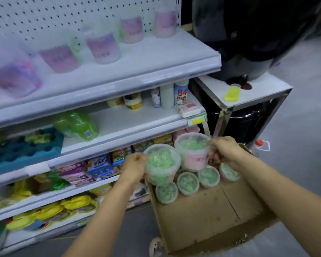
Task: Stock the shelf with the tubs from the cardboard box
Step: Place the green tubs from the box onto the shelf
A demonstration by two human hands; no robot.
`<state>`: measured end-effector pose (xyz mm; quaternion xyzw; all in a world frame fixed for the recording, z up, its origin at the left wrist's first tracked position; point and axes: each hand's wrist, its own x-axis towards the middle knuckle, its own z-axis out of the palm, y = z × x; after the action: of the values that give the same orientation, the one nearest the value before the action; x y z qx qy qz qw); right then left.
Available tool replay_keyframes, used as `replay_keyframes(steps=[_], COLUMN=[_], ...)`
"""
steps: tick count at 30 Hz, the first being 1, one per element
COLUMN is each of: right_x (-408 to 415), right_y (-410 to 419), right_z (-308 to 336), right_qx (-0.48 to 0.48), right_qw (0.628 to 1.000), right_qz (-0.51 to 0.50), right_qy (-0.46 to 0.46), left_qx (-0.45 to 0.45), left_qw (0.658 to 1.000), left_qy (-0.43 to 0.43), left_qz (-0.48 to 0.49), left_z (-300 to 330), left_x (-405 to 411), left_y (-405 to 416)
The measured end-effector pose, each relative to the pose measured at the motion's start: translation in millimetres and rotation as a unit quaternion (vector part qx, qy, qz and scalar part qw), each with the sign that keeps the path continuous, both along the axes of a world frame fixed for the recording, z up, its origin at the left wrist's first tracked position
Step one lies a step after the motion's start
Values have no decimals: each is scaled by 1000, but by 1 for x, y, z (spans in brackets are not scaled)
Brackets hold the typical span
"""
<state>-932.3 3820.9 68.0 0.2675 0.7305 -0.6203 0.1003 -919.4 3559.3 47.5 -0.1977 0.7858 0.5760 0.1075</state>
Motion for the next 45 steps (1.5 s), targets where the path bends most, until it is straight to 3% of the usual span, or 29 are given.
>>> replay_keyframes(steps=[8,16,29,32,33,34,36,38,40,43,45], right_x=[-50,-136,-264,-270,-265,-259,-242,-213,-181,-155,-151], right_y=[-28,-68,-133,-131,-129,-128,-120,-118,-117,-107,-95], right_z=[123,217,212,212,214,217,221,228,233,231,228], right_qx=[-13,-68,-72,-38,14,117,286,235,146,226,253], right_qw=[991,975,980,987,988,978,919,885,860,797,789], right_qz=[47,21,-26,5,31,61,99,171,278,376,373], right_qy=[125,209,181,156,152,160,253,365,401,415,417], left_qx=[41,81,113,99,96,94,92,89,95,108,106], left_qw=[991,973,977,979,979,979,979,980,979,977,976], left_qy=[129,212,182,180,181,182,181,178,178,181,182], left_qz=[7,31,10,12,14,15,9,-4,-15,-32,-48], left_z=[105,194,238,240,240,240,240,241,242,245,247], left_x=[-36,-88,-158,-167,-170,-172,-174,-176,-177,-181,-183], left_y=[-41,-77,-112,-117,-117,-117,-114,-107,-94,-69,-50])
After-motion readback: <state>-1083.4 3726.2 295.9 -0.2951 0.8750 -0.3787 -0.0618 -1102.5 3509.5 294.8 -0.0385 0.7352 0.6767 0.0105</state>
